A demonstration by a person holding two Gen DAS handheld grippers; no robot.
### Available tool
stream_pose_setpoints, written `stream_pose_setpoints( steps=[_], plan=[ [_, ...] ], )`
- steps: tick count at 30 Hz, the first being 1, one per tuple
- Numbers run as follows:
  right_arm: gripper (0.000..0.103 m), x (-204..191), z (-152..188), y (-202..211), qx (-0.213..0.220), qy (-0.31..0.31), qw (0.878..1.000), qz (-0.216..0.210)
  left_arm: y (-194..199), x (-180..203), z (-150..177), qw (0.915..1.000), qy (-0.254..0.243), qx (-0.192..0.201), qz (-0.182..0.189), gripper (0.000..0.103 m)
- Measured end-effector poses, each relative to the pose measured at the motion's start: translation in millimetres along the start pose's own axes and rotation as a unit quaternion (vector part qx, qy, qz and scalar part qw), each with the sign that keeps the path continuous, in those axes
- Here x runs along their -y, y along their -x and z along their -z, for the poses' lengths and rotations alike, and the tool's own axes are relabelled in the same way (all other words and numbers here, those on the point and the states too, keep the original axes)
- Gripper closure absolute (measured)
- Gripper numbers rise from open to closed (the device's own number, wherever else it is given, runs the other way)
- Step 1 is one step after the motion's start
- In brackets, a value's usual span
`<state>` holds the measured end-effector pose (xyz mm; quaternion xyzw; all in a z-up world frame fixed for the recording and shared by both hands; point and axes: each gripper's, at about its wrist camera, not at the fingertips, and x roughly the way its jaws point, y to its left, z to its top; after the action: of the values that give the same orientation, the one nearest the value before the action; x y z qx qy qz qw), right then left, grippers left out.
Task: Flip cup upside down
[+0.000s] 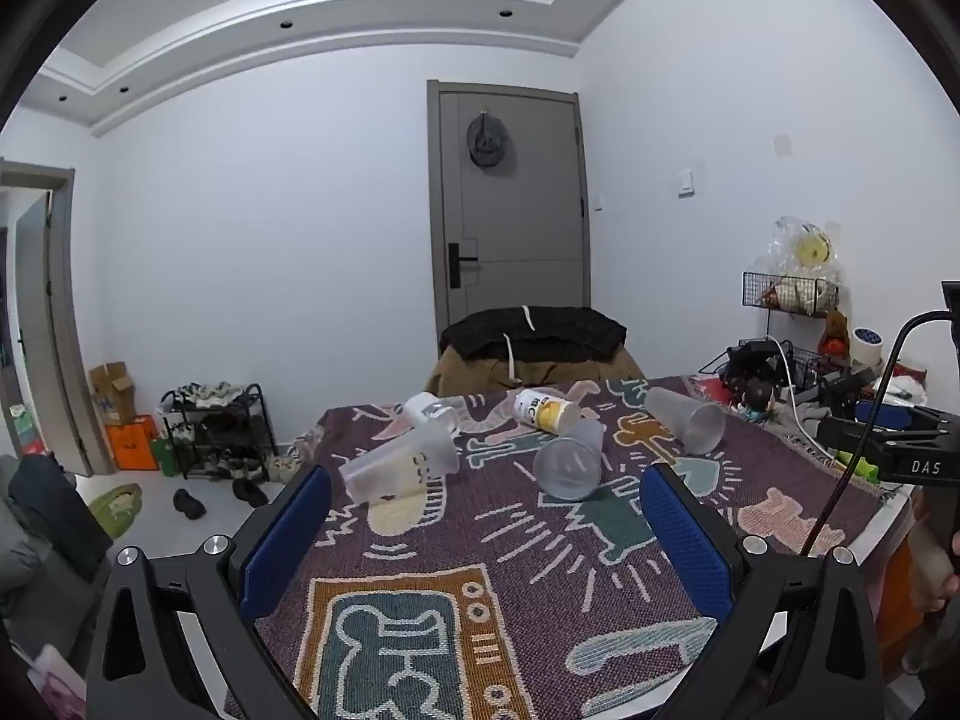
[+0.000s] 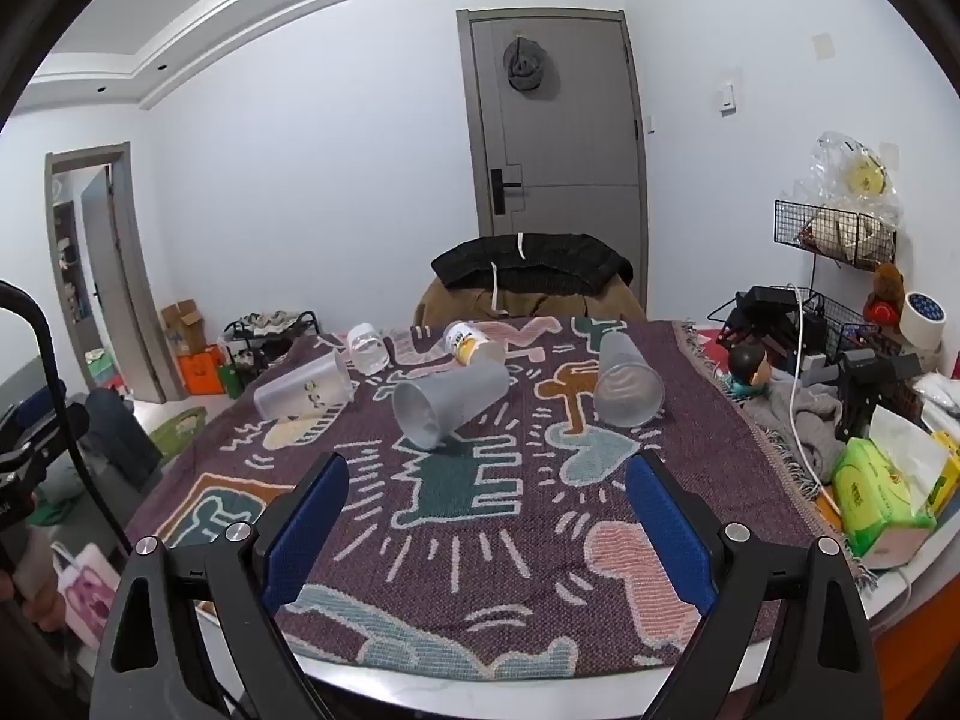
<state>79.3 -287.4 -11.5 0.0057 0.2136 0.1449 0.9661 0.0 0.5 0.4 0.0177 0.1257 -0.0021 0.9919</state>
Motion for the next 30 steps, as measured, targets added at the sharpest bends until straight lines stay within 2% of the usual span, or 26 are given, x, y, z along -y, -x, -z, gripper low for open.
stream_pose_setpoints(
  steps=[10, 15, 17, 30],
  plan=[
    [0.009, 1, 0, 1, 0.001, 0.000, 1.000, 0.003, -1, 0, -2, 1.0000, 0.001, 0.002, 0.000, 0.000],
    [0.009, 0, -1, 1, 0.000, 0.001, 1.000, 0.003, -6, -12, -3, 1.0000, 0.006, 0.002, 0.001, 0.000],
    [0.009, 0, -1, 1, 0.000, 0.002, 1.000, 0.003, 0, -2, -6, 1.0000, 0.001, 0.002, -0.001, 0.000],
    [0.009, -3, -1, -2, -0.005, 0.008, 1.000, 0.003, -1, -6, -5, 1.0000, 0.008, -0.001, 0.004, 0.000]
  ],
)
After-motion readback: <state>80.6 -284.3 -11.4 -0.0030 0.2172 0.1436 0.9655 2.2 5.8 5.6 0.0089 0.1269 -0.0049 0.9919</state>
